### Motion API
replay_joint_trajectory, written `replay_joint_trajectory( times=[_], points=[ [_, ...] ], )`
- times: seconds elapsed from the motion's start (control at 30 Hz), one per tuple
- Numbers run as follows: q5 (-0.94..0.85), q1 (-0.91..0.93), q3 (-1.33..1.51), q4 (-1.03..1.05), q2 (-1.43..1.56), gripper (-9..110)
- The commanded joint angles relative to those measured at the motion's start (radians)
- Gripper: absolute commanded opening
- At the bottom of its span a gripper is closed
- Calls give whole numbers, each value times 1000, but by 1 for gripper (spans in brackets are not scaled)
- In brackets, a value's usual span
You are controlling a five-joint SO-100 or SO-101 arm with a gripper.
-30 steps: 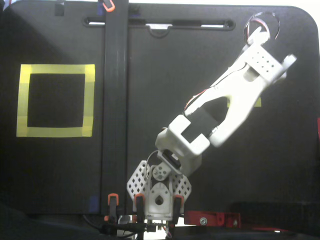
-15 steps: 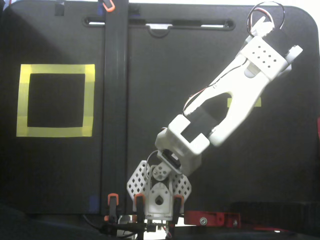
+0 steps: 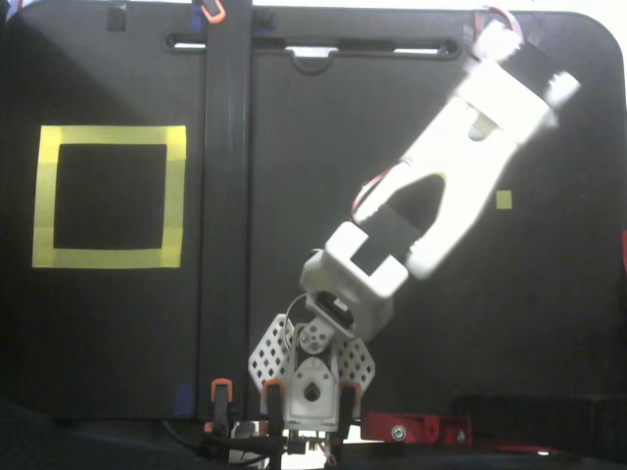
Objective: Grasp the block and place it in the designated area.
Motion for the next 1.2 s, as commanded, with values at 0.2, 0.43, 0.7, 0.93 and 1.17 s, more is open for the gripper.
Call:
replay_joint_trajectory(
  times=[0.2, 0.43, 0.7, 0.93, 1.17],
  points=[
    [216, -189, -38, -8, 20, 19],
    [448, -393, -38, -38, -6, 19],
    [716, -649, -38, -98, -49, 19],
    [896, -844, -38, -104, -61, 19],
    [1058, -1032, -38, -72, -63, 19]
  ],
)
